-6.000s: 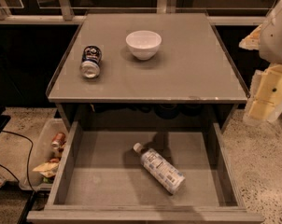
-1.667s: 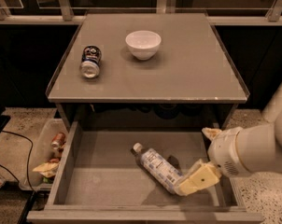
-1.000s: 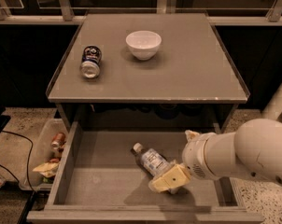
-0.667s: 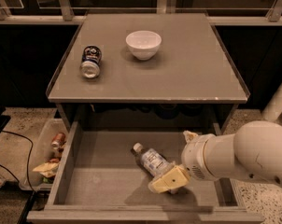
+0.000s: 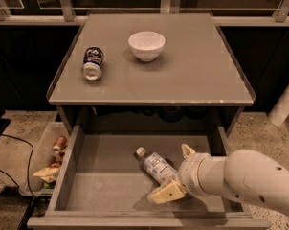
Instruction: Pick blue plastic bottle from top drawer and place on counter
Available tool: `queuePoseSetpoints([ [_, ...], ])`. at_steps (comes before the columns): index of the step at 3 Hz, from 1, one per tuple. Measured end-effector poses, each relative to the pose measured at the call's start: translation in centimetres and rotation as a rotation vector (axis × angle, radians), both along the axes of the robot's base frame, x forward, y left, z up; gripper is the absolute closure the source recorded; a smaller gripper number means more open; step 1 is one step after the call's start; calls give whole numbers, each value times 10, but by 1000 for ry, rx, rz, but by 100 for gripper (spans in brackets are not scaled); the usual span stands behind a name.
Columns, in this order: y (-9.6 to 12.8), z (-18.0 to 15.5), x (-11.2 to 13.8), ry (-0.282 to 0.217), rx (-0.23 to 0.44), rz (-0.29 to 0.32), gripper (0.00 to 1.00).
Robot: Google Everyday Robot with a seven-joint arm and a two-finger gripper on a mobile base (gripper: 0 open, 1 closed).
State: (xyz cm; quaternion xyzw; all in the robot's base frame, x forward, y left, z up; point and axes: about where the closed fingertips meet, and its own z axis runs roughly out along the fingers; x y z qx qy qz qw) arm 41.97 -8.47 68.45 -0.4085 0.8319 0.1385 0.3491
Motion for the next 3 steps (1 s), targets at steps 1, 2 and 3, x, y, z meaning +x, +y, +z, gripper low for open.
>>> queuePoseSetpoints([
  [1, 3, -22, 11, -38, 4, -14, 0],
  [2, 7, -33, 23, -69, -3, -25, 0],
  [3, 7, -47, 28, -73, -14, -38, 0],
])
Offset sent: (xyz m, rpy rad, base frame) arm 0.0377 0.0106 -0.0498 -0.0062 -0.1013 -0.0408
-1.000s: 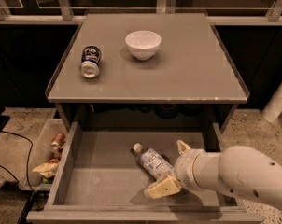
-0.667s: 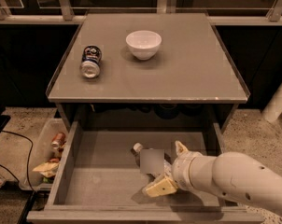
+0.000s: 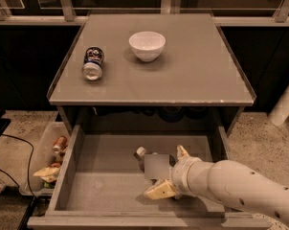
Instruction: Pick blue plastic bottle from top drawer and place on counter
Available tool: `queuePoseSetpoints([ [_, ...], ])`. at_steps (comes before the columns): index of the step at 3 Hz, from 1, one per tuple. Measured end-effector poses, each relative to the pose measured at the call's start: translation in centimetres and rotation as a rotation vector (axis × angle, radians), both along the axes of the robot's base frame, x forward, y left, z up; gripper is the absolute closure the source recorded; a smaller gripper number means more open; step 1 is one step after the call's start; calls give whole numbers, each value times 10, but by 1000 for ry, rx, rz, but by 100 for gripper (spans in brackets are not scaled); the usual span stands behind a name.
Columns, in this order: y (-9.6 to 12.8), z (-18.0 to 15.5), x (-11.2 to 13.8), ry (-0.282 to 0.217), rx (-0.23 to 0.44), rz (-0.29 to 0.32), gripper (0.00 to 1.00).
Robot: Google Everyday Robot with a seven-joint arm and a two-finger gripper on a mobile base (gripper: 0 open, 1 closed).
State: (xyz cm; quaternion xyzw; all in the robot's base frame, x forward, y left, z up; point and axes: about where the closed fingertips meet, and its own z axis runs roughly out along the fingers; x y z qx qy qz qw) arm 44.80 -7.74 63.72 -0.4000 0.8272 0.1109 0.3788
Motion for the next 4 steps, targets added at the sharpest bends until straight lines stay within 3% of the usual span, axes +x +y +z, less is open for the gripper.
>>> queuePoseSetpoints([
  [1, -5, -17, 3, 16, -18, -20, 0],
  [2, -12, -32, 5, 63, -23, -43, 0],
  [3, -14, -33, 7, 64, -25, -45, 18],
  [4, -14, -33, 7, 64, -25, -45, 41],
])
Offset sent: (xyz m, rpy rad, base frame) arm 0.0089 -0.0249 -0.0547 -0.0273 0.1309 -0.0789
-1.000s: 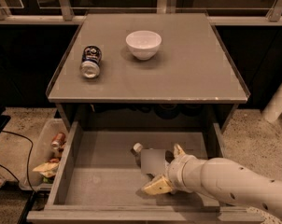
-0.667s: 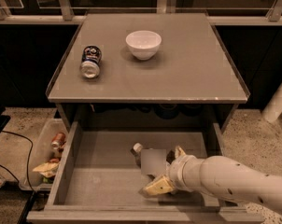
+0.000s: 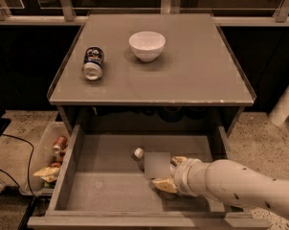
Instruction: Pick blue plastic bottle from top drawer and place on counter
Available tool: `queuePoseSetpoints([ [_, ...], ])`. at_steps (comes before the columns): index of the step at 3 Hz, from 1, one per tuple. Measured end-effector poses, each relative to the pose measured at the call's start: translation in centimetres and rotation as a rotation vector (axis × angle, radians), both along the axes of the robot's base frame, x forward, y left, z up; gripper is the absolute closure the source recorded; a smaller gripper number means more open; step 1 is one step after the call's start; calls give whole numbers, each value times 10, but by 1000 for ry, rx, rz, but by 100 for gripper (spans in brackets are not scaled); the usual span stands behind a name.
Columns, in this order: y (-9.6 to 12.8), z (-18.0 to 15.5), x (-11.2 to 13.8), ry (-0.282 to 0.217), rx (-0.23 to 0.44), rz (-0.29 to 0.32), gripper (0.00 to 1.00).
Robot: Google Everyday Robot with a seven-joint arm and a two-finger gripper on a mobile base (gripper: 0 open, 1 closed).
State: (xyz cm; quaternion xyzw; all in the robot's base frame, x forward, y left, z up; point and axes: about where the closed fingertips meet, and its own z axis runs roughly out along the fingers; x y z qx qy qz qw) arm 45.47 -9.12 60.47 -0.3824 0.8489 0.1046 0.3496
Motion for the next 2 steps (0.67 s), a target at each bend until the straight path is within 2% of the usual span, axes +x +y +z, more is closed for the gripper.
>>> queuePoseSetpoints([
  [1, 0, 0, 0, 0, 0, 0, 65],
  [2, -1, 13, 1, -8, 9, 12, 88],
])
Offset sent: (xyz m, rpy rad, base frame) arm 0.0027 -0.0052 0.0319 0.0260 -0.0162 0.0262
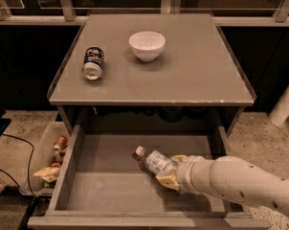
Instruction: Pick blue plastic bottle from top drawer and place on counter
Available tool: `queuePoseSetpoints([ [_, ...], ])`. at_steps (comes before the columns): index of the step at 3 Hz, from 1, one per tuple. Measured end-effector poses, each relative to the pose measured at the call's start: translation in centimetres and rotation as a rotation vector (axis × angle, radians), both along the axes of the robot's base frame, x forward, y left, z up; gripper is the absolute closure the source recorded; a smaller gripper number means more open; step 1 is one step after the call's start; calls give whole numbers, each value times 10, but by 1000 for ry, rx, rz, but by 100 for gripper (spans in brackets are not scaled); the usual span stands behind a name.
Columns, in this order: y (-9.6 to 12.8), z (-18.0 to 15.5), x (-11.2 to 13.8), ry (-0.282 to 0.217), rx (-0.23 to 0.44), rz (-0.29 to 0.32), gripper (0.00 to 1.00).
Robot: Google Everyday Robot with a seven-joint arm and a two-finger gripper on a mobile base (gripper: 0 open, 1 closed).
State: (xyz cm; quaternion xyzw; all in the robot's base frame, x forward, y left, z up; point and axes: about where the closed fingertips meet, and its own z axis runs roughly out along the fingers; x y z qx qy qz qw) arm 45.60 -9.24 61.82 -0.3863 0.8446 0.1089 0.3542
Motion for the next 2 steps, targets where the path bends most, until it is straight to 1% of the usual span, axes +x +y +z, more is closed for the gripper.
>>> queuePoseSetpoints([
  [1, -5, 26, 5, -17, 10, 19, 100],
  [2, -11, 52, 11, -23, 34, 50, 100],
])
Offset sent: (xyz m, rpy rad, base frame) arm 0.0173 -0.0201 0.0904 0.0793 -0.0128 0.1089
